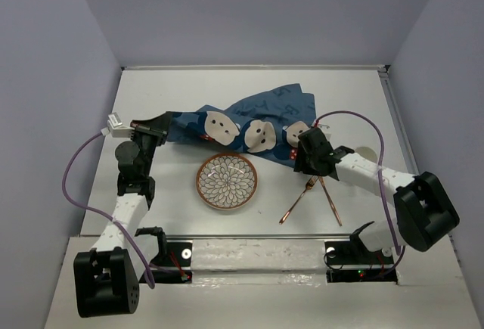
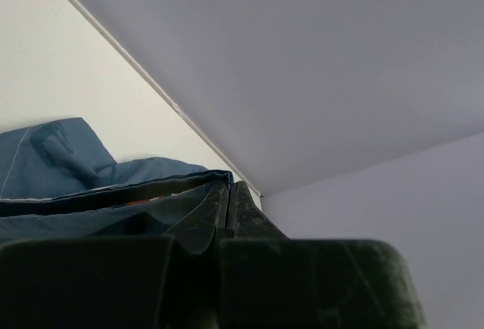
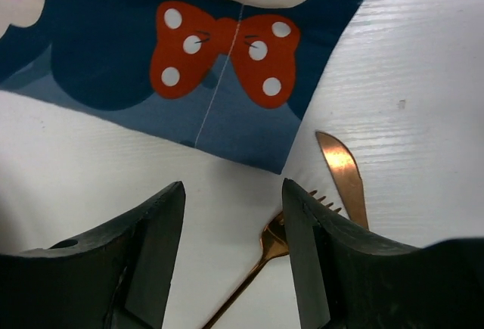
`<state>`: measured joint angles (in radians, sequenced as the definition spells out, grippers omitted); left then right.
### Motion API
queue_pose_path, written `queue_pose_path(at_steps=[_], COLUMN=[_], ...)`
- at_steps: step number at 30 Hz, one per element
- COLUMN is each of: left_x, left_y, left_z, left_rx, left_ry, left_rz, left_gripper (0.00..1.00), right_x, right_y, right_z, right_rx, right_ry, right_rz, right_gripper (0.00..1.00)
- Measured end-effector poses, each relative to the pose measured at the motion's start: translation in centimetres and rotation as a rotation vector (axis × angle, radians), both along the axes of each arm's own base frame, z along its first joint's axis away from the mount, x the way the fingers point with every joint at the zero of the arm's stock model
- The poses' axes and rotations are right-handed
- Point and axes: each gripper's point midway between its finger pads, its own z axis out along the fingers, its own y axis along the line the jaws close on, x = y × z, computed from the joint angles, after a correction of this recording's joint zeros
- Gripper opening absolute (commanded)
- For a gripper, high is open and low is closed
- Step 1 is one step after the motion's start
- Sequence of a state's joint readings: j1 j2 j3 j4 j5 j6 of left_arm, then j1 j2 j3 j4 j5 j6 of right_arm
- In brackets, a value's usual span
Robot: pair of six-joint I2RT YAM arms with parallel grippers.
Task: Set the dinner table for one person
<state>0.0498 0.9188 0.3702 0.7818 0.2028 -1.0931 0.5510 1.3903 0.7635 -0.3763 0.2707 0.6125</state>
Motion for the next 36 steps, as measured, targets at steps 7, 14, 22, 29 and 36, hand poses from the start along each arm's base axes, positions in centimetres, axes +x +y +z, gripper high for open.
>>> queue_pose_path(at_steps=[7,14,22,29,36], left_x=[-0.2,-0.2,-0.2,-0.3,-0.3], left_y=[-0.1,-0.2,-0.2,-0.2,-0.2], left_z=[-0.2,-0.2,0.0,-0.2,-0.3], left_rx=[-0.007,-0.014,-0.017,-0.021,-0.022], left_ry=[-0.001,-0.007,-0.014,-0.013,-0.01], left_rz=[-0.007,-0.009,-0.012,-0.012,-0.011], left_gripper=[0.0,0.0,0.0,0.0,0.0], right_x=[0.7,1.2,1.3,1.8,2.6], right_y=[-0.6,-0.5,-0.7,-0.7,-1.1], right_z=[-1.2,-2.6,-2.9,-2.8,-1.5], right_rx=[-0.053,-0.085,-0.106,-0.112,-0.146], right_ry=[0.023,0.06,0.06,0.039,-0.013], right_rz=[-0.05,-0.054,-0.053,-0.045,-0.011], right_gripper=[0.56,0.54,0.29,0.01,0.0])
